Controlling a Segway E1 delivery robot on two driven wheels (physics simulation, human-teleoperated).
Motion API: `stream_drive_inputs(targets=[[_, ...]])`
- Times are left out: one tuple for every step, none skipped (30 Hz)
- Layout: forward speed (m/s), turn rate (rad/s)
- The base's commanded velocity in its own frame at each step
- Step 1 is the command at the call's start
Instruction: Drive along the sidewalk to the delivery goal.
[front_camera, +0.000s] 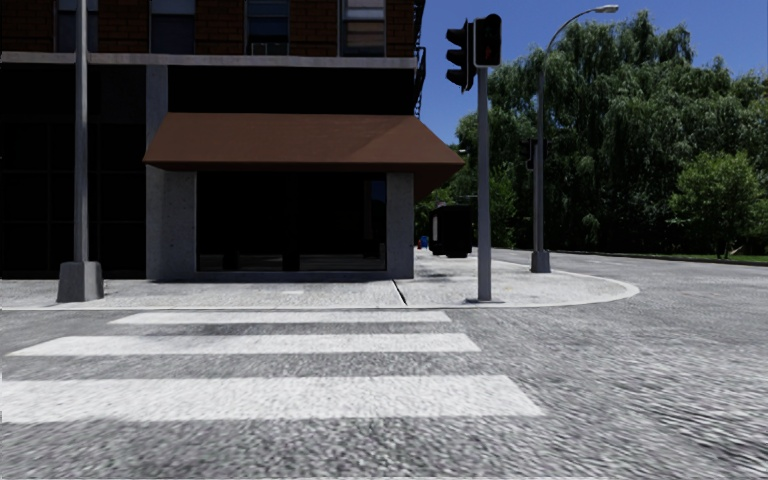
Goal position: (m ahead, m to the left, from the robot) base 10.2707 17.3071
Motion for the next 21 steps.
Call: stream_drive_inputs(targets=[[2.00, 0.00], [2.00, 0.00], [2.00, 0.00], [2.00, 0.00], [2.00, 0.00], [2.00, 0.00], [2.00, 0.00], [2.00, 0.00], [2.00, 0.00], [2.00, 0.19], [2.00, 0.19], [2.00, 0.33], [2.00, 0.37], [2.00, 0.43], [2.00, 0.43], [2.00, 0.47], [2.00, 0.48], [2.00, 0.49], [2.00, 0.49], [2.00, 0.49], [2.00, 0.49]])
